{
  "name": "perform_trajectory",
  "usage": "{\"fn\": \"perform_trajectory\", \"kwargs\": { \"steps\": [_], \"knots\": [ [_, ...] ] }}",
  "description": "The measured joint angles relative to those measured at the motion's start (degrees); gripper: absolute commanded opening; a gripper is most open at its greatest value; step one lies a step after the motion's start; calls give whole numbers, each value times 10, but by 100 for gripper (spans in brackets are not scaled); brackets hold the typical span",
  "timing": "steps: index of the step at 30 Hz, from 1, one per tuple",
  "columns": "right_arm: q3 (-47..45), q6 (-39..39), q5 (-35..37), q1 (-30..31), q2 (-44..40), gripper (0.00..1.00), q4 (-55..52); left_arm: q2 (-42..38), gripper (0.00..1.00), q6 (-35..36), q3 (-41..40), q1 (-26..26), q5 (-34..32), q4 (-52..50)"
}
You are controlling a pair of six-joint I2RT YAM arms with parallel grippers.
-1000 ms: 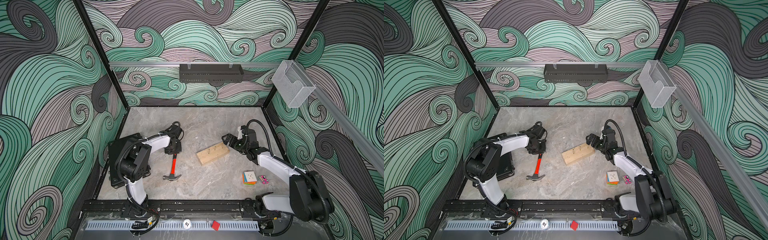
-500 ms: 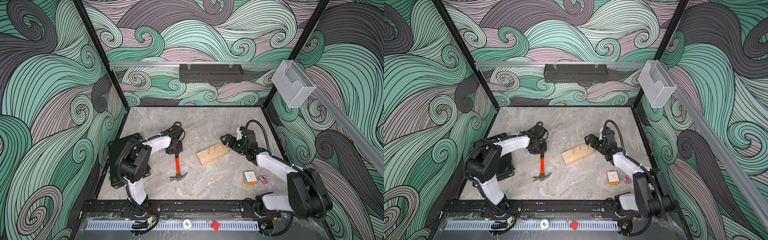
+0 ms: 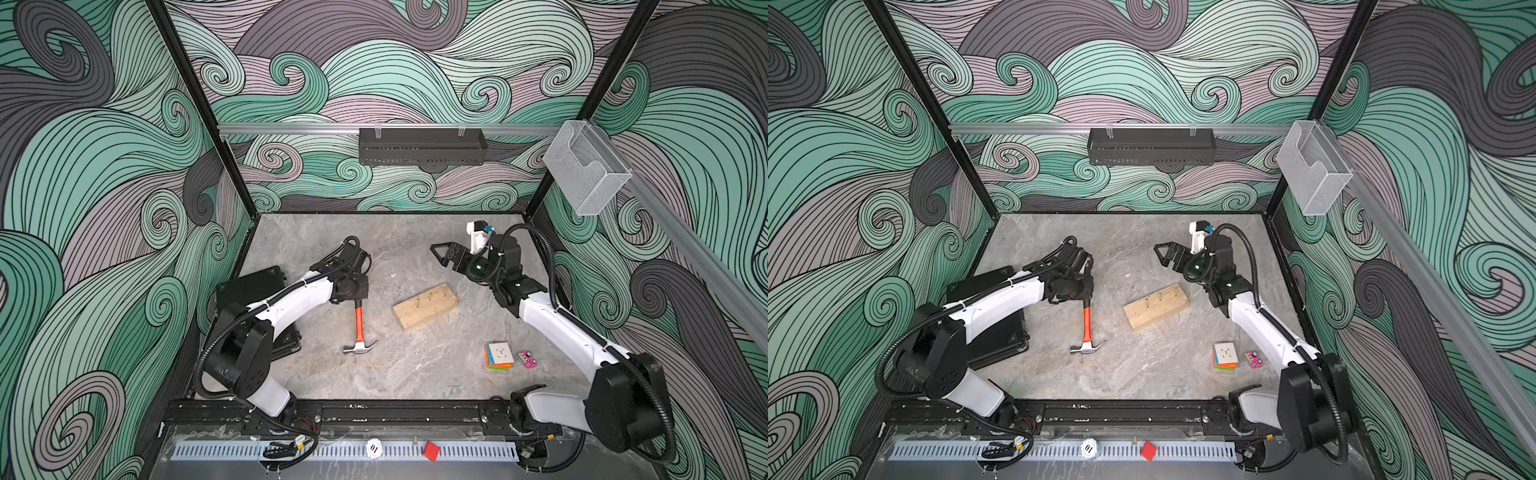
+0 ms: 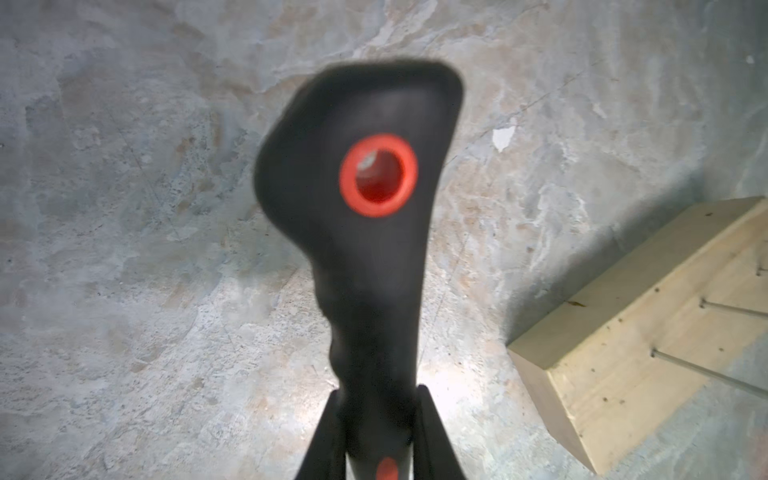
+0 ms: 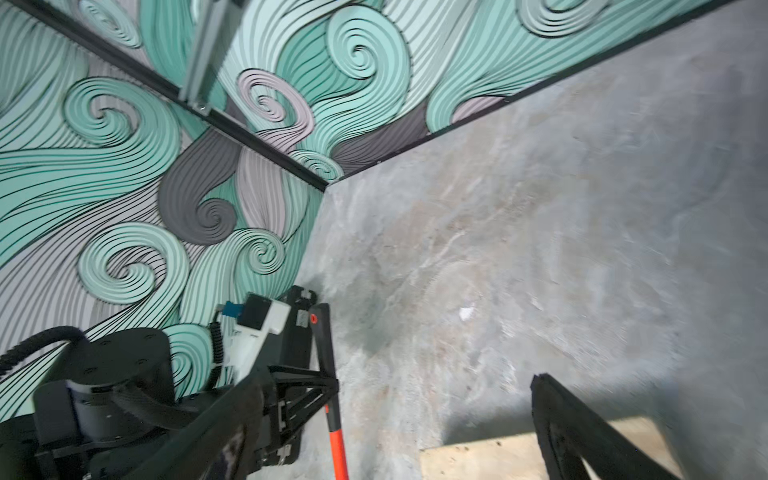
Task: Use a claw hammer to pull out a nail
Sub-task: Pick up the hammer at the center of the board.
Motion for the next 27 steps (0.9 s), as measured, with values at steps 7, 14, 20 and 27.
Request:
{"fn": "perform_trajectory", "kwargs": {
  "steps": [7, 14, 20, 27],
  "knots": [
    [35, 12, -31, 48, 119, 100, 65, -5, 0, 25, 0, -18, 13, 15],
    [37, 45, -84, 73, 227, 100, 129, -4, 0, 50, 1, -22, 30, 32],
    [58, 72, -124, 101, 283, 93, 184, 12, 0, 67, 29, -22, 47, 28],
    [98, 78, -142, 123, 316, 82, 201, 19, 0, 77, 42, -22, 65, 28]
  ]
}}
